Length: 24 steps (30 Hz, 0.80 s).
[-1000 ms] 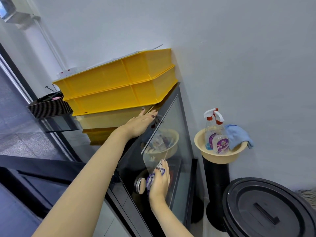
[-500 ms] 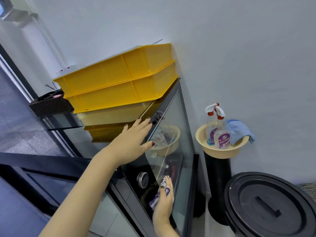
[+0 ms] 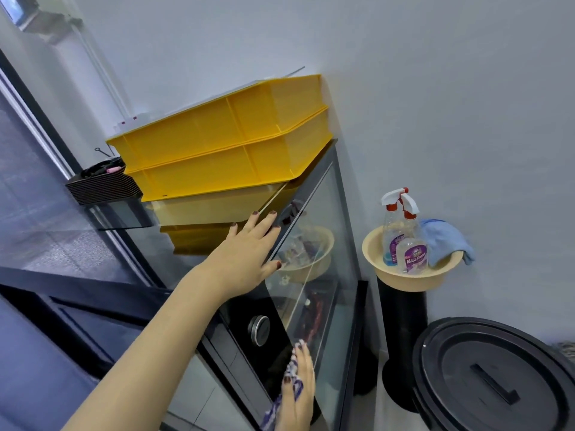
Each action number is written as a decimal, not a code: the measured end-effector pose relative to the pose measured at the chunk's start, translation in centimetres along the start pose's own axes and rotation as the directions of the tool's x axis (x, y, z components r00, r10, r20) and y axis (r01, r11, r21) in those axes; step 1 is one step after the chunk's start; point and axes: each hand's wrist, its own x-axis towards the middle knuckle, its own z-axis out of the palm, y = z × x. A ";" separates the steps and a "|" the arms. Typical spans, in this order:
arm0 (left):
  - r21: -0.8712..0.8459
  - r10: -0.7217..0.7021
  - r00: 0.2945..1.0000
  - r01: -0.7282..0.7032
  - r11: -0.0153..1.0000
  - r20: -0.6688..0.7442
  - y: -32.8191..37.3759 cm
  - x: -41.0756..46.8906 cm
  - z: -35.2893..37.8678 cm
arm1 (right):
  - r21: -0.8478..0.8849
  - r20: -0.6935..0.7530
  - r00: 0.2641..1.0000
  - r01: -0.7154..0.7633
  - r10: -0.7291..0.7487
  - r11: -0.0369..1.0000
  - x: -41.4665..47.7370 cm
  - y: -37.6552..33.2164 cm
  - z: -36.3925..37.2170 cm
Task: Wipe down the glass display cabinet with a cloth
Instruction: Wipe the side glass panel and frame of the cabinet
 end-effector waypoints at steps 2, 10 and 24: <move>0.002 0.011 1.000 -0.011 1.000 0.002 -0.2 0.4 0.1 | 0.052 -0.060 0.981 -0.180 0.183 0.982 2.1 1.3 -0.8; -0.034 0.024 1.000 -0.024 0.999 -0.002 0.1 6.7 -0.7 | 0.156 -0.093 0.989 -0.100 0.115 0.983 10.6 -9.9 1.3; 0.204 0.121 0.993 -0.121 0.971 0.012 0.2 16.2 -0.6 | 0.212 -0.080 0.969 -0.214 0.235 0.954 17.0 -5.1 0.1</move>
